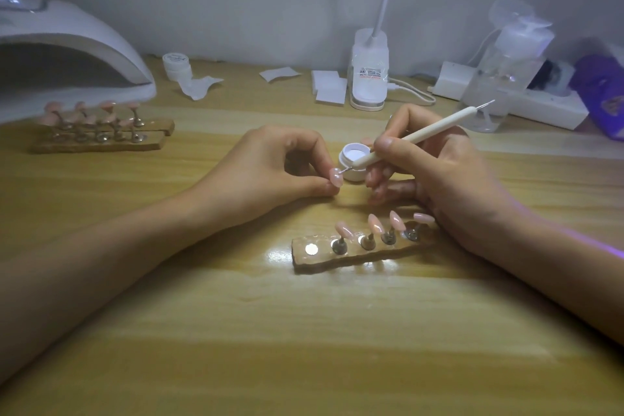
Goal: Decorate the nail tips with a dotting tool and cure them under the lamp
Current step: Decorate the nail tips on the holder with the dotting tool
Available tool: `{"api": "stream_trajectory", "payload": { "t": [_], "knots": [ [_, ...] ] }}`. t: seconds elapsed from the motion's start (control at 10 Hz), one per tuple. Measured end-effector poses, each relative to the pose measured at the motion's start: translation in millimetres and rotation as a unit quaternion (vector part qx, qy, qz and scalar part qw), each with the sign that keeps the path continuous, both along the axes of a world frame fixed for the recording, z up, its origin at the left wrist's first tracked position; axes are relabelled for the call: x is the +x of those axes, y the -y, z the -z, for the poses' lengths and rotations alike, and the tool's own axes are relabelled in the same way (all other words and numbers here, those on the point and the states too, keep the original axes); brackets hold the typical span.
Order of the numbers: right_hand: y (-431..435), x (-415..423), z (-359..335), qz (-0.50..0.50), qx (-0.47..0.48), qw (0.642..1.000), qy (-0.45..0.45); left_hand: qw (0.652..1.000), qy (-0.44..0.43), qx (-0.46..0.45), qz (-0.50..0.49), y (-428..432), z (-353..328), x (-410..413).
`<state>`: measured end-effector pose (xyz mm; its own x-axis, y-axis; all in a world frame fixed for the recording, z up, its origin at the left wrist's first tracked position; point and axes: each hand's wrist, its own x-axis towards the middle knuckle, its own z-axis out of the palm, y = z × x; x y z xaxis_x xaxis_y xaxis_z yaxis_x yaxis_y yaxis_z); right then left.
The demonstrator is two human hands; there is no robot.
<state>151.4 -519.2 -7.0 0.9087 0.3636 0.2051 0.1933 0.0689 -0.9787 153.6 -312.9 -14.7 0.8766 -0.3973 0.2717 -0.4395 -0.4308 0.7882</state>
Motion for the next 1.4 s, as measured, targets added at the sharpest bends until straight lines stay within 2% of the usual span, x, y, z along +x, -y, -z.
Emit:
{"api": "stream_trajectory", "payload": {
  "t": [0.7,1.4],
  "knots": [
    [-0.5,-1.7,-0.5,0.000,-0.020,1.000,-0.001,1.000,-0.007,0.003,0.002,-0.7,-1.0,-0.6],
    [-1.0,-5.8,-5.7,0.012,0.035,0.999,0.028,1.000,0.006,0.008,0.008,0.2,-1.9,-1.4]
  ]
}}
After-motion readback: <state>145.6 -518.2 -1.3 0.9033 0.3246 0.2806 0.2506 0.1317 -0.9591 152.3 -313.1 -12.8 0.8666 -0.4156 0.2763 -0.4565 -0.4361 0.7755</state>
